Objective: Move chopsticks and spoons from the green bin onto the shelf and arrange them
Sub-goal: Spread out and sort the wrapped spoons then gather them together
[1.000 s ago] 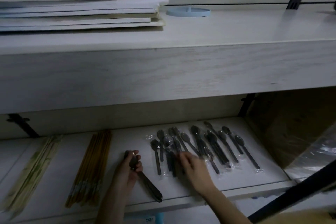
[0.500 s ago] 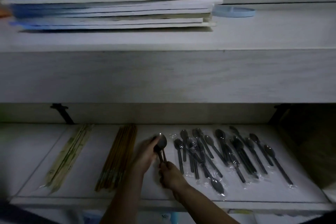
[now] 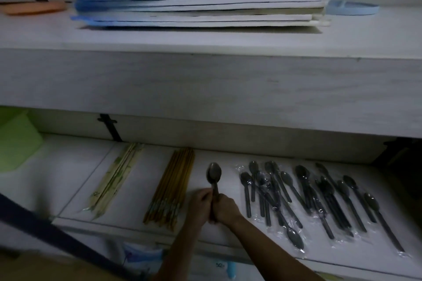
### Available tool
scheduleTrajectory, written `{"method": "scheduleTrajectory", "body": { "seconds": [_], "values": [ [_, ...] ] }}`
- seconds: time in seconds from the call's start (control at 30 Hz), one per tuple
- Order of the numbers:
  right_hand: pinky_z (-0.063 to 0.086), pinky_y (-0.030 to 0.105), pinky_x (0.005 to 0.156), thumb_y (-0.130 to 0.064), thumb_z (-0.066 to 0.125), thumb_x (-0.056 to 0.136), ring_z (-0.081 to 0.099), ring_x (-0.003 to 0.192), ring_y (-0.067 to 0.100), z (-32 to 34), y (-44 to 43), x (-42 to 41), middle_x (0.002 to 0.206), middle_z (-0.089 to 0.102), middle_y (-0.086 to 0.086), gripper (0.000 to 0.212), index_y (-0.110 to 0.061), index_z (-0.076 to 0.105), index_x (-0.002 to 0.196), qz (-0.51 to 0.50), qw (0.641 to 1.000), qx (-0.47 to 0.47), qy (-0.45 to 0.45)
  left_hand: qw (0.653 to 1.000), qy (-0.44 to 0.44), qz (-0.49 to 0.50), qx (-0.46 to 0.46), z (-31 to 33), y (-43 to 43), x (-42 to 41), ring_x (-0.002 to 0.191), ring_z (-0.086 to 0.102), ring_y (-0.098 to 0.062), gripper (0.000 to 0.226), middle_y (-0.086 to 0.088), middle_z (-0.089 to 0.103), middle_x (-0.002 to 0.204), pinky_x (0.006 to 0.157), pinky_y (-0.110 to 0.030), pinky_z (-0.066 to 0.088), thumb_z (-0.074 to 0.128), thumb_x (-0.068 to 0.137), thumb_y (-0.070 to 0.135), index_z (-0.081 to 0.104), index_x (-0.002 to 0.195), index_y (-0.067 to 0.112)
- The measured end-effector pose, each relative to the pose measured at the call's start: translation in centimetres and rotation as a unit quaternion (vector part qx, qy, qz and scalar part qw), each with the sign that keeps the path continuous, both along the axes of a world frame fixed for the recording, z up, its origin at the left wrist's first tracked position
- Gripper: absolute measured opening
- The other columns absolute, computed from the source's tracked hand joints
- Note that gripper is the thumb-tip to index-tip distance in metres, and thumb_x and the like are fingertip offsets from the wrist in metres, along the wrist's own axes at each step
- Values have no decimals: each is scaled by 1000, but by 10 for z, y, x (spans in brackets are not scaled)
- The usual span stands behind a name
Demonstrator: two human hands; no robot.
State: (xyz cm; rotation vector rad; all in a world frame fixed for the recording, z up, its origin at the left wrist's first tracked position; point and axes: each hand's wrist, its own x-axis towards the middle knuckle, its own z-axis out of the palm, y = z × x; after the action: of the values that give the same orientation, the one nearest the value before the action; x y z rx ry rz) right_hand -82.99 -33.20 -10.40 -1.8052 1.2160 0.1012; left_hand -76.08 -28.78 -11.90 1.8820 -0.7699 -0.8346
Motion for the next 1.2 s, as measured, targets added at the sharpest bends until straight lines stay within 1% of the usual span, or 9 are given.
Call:
{"method": "scheduleTrajectory", "body": {
  "seconds": [0.1, 0.17, 0.23, 0.27, 0.53, 0.7, 0.8, 0.9, 1.2],
  "values": [
    [49, 28, 77, -10, 48, 89, 67, 90, 27, 6, -1, 2, 83, 67, 8, 34, -20, 38, 59, 54, 995, -60, 55, 1000, -6, 3, 11, -2, -2, -3, 69, 53, -3, 23, 6, 55, 72, 60, -7, 43, 42, 95, 4, 62, 84, 11],
    [50, 31, 82, -12, 53, 87, 65, 99, 28, 6, -2, 2, 104, 69, 13, 27, -18, 44, 62, 77, 991, -75, 78, 1000, -7, 9, 17, -4, -3, 0, 69, 53, -6, 23, 5, 55, 72, 62, -10, 41, 41, 96, 6, 62, 88, 10],
    [51, 33, 85, -17, 54, 88, 64, 102, 27, 8, -2, 1, 110, 67, 12, 9, -12, 60, 84, 91, 988, -82, 96, 999, -12, 8, 34, -7, -3, -1, 70, 54, -10, 22, 5, 55, 71, 62, -11, 39, 41, 96, 5, 62, 90, 9],
    [50, 34, 86, -20, 54, 88, 63, 104, 27, 8, -3, 1, 111, 66, 11, 16, -11, 63, 98, 91, 986, -88, 105, 999, -8, 14, 31, -6, -3, -1, 70, 54, -11, 23, 5, 55, 71, 62, -12, 39, 41, 96, 4, 63, 93, 7],
    [45, 35, 90, -27, 45, 93, 57, 113, 27, 10, -3, -3, 121, 61, 9, 34, -12, 54, 122, 123, 967, -173, 142, 999, 5, 28, 40, -10, 0, -2, 77, 58, -19, 29, -19, 68, 96, 63, -18, 42, 39, 96, 6, 67, 100, 0],
    [47, 33, 85, -27, 44, 94, 61, 107, 25, 7, 3, -7, 115, 64, 7, 29, -13, 54, 118, 120, 965, -195, 130, 999, -34, 29, 17, -13, 7, -5, 74, 54, -15, 27, -18, 64, 87, 66, -20, 43, 40, 95, 4, 66, 96, -4],
    [47, 32, 82, -29, 44, 95, 63, 102, 24, 5, 7, -8, 110, 66, 7, 27, -13, 54, 115, 110, 966, -204, 110, 999, -39, 36, -6, -15, 11, -7, 80, 61, -24, 26, -21, 68, 95, 76, -32, 49, 41, 95, 3, 66, 98, -2],
    [42, 29, 76, -29, 40, 97, 63, 102, 24, 4, 11, -11, 110, 66, 7, 27, -13, 54, 114, 100, 968, -213, 89, 999, -38, 31, -19, -14, 15, -7, 91, 64, -33, 26, -23, 68, 98, 78, -34, 50, 42, 94, 1, 66, 101, -3],
    [45, 31, 81, -35, 33, 98, 62, 103, 26, 4, 13, -13, 112, 65, 8, 32, -18, 53, 116, 109, 964, -226, 83, 999, -32, 16, -14, -7, 16, -4, 105, 62, -27, 29, -19, 65, 113, 95, -38, 50, 41, 94, -1, 62, 114, -2]
  ]
}}
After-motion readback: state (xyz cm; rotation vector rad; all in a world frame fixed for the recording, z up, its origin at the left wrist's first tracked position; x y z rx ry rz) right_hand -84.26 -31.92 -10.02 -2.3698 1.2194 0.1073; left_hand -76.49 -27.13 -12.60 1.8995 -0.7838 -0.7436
